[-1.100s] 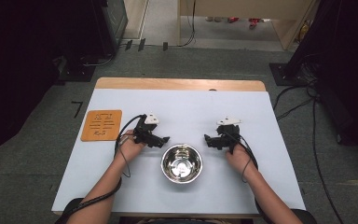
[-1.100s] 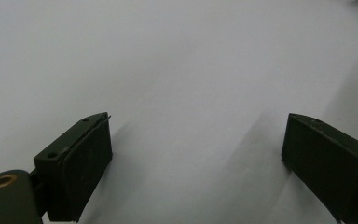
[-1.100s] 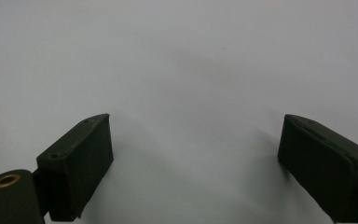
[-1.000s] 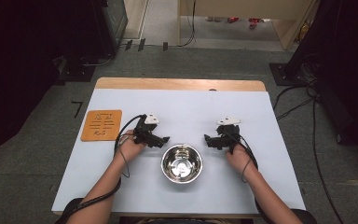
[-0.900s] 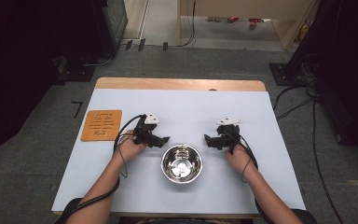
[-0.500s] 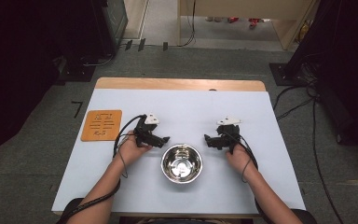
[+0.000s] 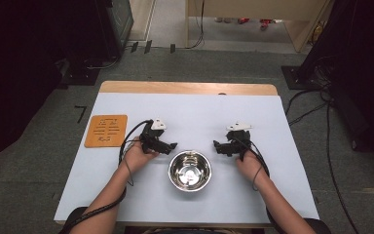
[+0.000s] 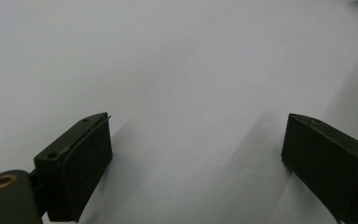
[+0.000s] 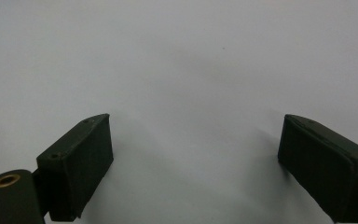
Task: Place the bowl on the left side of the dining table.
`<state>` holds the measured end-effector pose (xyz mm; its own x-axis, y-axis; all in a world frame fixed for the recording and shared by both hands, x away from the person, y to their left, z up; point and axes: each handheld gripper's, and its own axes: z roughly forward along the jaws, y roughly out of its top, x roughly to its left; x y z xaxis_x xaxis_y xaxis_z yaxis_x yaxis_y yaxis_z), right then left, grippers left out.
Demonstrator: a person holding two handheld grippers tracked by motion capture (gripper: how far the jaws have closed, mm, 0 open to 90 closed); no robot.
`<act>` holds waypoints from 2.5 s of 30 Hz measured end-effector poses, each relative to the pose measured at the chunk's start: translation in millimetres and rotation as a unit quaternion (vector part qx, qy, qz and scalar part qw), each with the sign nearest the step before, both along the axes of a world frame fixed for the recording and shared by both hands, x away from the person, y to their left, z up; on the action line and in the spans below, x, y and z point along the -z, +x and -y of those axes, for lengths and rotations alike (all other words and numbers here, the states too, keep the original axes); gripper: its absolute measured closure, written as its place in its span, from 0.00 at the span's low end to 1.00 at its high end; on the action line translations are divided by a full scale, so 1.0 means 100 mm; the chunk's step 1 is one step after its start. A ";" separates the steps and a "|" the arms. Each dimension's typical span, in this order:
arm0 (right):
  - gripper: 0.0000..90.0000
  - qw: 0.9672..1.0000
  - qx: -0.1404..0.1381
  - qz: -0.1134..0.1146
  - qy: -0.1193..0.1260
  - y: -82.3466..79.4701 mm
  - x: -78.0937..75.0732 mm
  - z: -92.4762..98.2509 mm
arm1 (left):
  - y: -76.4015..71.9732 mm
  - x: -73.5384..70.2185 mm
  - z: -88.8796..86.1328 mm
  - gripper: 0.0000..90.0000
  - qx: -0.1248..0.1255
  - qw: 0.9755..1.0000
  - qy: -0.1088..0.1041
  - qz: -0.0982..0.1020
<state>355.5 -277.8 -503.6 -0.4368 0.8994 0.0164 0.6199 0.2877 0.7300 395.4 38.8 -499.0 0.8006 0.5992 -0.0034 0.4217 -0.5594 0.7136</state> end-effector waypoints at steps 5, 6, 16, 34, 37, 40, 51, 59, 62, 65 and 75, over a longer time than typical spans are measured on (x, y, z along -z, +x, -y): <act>0.11 1.000 0.000 0.001 0.000 0.00 0.00 0.00 | 0.00 0.00 0.00 0.09 0.000 1.000 0.000 0.000; 0.11 1.000 0.000 0.001 0.000 0.00 0.00 0.00 | 0.00 0.00 0.00 0.09 -0.004 1.000 -0.001 -0.001; 0.11 1.000 -0.001 0.001 0.000 0.00 0.00 0.00 | 0.06 -0.08 0.02 0.16 -0.037 0.999 -0.005 -0.039; 0.11 1.000 -0.001 0.001 0.000 0.00 0.00 0.00 | 0.06 -0.19 0.03 0.28 -0.051 0.996 -0.018 -0.066; 0.11 1.000 -0.001 0.001 -0.001 0.00 0.00 0.00 | 0.05 -0.21 0.05 0.30 -0.046 0.997 -0.013 -0.066; 0.11 1.000 -0.001 0.001 -0.001 0.00 0.00 0.00 | 0.04 -0.23 0.06 0.34 -0.039 0.997 -0.018 -0.068; 0.11 1.000 -0.001 0.002 -0.001 0.00 0.00 0.00 | 0.02 -0.27 0.06 0.33 -0.028 0.997 -0.025 -0.068; 0.11 1.000 -0.002 0.003 -0.002 0.00 0.00 0.00 | 0.00 -0.37 0.00 0.36 -0.029 0.996 -0.041 -0.078; 0.11 1.000 -0.002 0.003 -0.002 0.00 0.00 0.00 | 0.00 -0.38 -0.01 0.37 -0.026 0.995 -0.041 -0.081; 0.11 1.000 -0.002 0.003 -0.002 0.00 0.00 0.00 | 0.00 -0.39 -0.02 0.39 -0.027 0.995 -0.039 -0.086; 0.11 1.000 -0.002 0.003 -0.002 0.00 0.00 0.00 | -0.04 -0.46 -0.03 0.42 -0.016 0.995 -0.047 -0.083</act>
<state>355.5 -277.8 -503.8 -0.4403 0.8978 0.0100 0.6139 0.2929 0.7331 391.4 42.0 -453.4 0.7652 0.6147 -0.1914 0.5542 -0.4774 0.6819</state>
